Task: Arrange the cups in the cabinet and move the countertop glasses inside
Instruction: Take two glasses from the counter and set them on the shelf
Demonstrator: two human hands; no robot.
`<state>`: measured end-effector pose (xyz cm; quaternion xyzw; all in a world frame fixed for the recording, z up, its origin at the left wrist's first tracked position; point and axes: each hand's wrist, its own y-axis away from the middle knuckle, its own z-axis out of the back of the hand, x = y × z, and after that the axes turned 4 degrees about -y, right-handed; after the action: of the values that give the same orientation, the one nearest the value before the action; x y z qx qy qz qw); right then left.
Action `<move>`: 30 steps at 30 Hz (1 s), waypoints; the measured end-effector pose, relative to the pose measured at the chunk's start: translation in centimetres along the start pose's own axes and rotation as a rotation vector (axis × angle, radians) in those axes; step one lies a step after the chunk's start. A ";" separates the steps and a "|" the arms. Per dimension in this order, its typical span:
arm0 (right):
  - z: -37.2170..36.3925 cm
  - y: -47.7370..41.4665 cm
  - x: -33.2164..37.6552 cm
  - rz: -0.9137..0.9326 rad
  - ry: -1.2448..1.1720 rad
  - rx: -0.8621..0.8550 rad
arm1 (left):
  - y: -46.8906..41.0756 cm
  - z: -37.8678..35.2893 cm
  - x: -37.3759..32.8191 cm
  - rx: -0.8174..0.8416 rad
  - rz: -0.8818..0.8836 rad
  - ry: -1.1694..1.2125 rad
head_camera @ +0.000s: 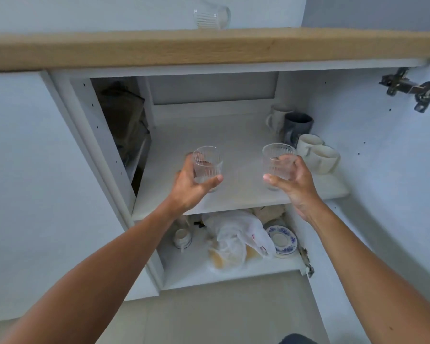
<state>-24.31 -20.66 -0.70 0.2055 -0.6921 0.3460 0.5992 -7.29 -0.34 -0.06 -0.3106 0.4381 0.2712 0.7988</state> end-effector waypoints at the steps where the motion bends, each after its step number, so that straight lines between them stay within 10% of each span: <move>1: 0.3 -0.9 -0.7 0.005 0.027 -0.015 | -0.8 -0.5 0.4 -0.007 -0.001 0.001; 30: 1.5 -14.5 -5.3 -0.022 0.212 -0.204 | -16.9 -11.1 2.5 0.039 0.025 -0.038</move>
<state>-14.19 -32.23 -2.52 0.1134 -0.6543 0.2871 0.6904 -0.12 -19.25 -2.53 -0.2840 0.4320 0.2786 0.8094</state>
